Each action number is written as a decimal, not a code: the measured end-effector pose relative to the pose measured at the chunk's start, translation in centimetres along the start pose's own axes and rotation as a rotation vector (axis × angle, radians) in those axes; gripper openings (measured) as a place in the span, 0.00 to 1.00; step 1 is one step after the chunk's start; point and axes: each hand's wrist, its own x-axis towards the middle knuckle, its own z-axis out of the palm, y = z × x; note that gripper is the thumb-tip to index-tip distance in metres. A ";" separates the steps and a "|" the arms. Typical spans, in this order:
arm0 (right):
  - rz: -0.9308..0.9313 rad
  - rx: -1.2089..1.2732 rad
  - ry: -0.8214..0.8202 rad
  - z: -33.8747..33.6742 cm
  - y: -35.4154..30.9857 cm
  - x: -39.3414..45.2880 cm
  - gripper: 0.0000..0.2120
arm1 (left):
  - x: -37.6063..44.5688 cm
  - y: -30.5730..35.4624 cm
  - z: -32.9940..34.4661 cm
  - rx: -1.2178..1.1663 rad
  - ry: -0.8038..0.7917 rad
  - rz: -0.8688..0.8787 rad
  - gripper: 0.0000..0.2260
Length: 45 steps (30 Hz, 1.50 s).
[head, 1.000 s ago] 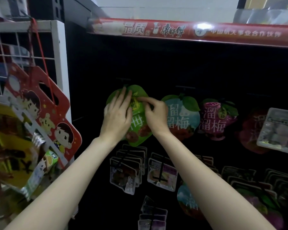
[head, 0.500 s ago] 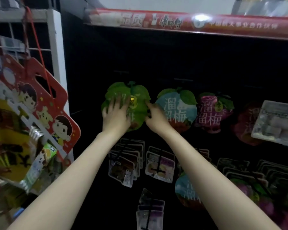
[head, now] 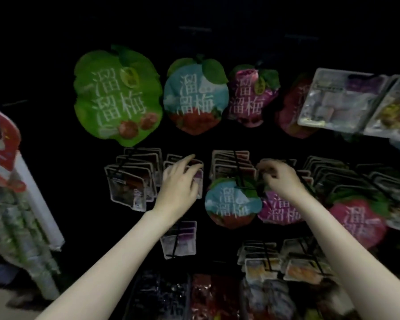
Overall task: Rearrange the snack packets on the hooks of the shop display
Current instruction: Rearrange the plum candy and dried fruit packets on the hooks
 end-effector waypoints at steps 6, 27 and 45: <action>0.053 0.161 -0.091 4.0 4.1 -1.4 0.20 | -0.1 1.8 3.4 0.302 -0.064 -0.005 0.22; -0.167 -0.115 -0.155 0.7 1.2 -6.4 0.06 | -0.3 1.9 2.8 0.143 -0.073 0.002 0.27; -0.654 0.315 0.560 -3.4 -13.1 0.4 0.08 | 2.1 4.4 -8.1 -0.460 0.477 -0.027 0.19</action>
